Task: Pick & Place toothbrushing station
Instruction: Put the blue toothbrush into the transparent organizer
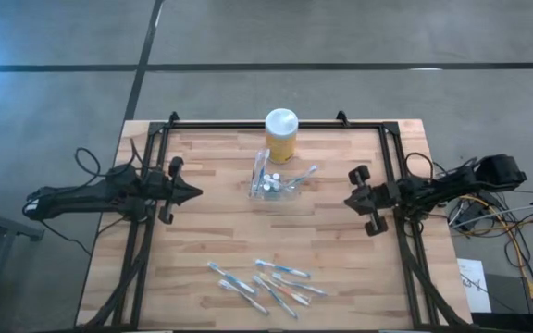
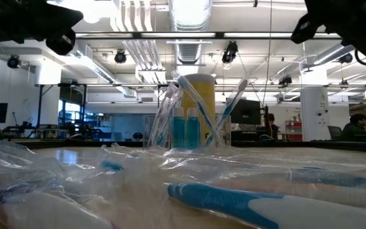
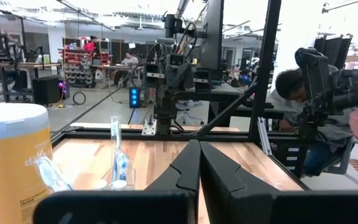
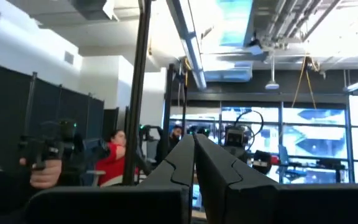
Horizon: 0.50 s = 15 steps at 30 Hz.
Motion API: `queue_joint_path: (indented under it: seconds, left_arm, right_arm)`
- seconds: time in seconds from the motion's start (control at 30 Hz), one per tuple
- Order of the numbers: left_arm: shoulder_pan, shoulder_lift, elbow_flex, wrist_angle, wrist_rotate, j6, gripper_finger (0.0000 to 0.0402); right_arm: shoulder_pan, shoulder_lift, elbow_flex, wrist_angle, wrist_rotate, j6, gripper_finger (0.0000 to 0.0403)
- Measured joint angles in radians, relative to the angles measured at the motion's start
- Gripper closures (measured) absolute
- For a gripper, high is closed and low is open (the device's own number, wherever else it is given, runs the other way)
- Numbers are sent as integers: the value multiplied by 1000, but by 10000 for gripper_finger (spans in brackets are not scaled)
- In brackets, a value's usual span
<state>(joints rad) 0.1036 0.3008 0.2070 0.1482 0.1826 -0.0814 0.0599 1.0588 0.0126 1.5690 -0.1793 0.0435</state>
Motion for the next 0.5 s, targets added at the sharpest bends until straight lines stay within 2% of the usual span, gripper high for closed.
queue_joint_path:
  seconds: [0.33,0.5]
  left_arm:
    - [0,14,0,0,0,-1,394]
    - [0,17,0,0,0,-15,389]
  right_arm:
    - [8,4,5,-4,-2,6,390]
    - [12,1,38,-148,-4,5,390]
